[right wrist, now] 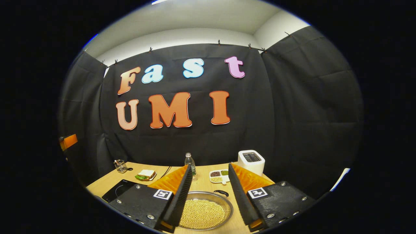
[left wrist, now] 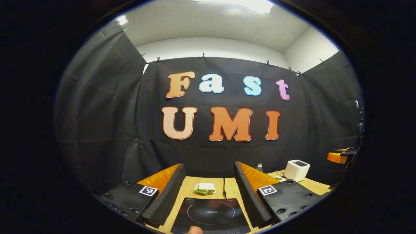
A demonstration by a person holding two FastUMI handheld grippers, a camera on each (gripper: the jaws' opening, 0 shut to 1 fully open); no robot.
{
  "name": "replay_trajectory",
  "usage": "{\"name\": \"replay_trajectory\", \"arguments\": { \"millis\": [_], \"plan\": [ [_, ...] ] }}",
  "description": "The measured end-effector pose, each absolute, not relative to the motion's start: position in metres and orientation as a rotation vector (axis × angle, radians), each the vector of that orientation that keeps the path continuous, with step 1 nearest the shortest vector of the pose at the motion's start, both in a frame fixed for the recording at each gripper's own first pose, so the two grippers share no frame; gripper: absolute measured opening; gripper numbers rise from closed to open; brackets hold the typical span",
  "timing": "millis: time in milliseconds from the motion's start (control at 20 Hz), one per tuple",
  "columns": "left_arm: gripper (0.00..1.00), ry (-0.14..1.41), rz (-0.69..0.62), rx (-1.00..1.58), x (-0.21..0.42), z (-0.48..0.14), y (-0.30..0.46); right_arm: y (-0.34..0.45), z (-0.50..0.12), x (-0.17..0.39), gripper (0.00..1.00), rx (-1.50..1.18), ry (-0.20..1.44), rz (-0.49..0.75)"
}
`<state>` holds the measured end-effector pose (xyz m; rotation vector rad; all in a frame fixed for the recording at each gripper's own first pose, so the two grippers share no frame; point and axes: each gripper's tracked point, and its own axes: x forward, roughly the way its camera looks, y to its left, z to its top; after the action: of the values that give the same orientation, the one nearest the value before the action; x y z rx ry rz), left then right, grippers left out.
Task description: First push the handle of the pot to place it horizontally, then grasp the pot with both hands and set it on the induction cooktop.
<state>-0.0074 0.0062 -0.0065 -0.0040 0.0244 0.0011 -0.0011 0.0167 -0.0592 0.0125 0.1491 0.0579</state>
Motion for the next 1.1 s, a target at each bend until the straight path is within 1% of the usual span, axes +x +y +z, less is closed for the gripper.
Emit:
{"name": "replay_trajectory", "arguments": {
  "millis": [100,200,250,300,400,600,900,1000,1100],
  "plan": [
    [0.97,0.031,-0.004,-0.010,-0.008,-0.008,0.006,0.017,-0.068,-0.003,0.60,0.016,0.166,0.065],
    [0.96,0.039,-0.006,-0.016,-0.009,-0.011,0.006,0.018,-0.080,-0.006,0.42,0.009,0.191,0.074],
    [0.96,0.042,-0.003,-0.018,-0.008,-0.012,0.008,0.018,-0.085,-0.008,0.39,0.001,0.203,0.076],
    [0.97,0.044,0.000,-0.020,-0.008,-0.013,0.011,0.018,-0.092,-0.009,0.31,-0.009,0.216,0.073],
    [0.96,0.053,0.005,-0.021,-0.009,-0.018,0.014,0.019,-0.108,-0.012,0.22,-0.034,0.248,0.074],
    [0.97,0.063,0.012,-0.014,-0.010,-0.022,0.018,0.025,-0.142,-0.021,0.08,-0.041,0.320,0.096],
    [0.97,0.073,0.008,-0.012,-0.009,-0.027,0.017,0.042,-0.193,-0.036,0.08,-0.064,0.423,0.137],
    [0.97,0.074,0.010,-0.011,-0.008,-0.029,0.017,0.052,-0.208,-0.046,0.08,-0.079,0.456,0.167],
    [0.97,0.076,0.012,-0.013,-0.007,-0.030,0.017,0.066,-0.224,-0.058,0.08,-0.085,0.501,0.226]
  ]
}}
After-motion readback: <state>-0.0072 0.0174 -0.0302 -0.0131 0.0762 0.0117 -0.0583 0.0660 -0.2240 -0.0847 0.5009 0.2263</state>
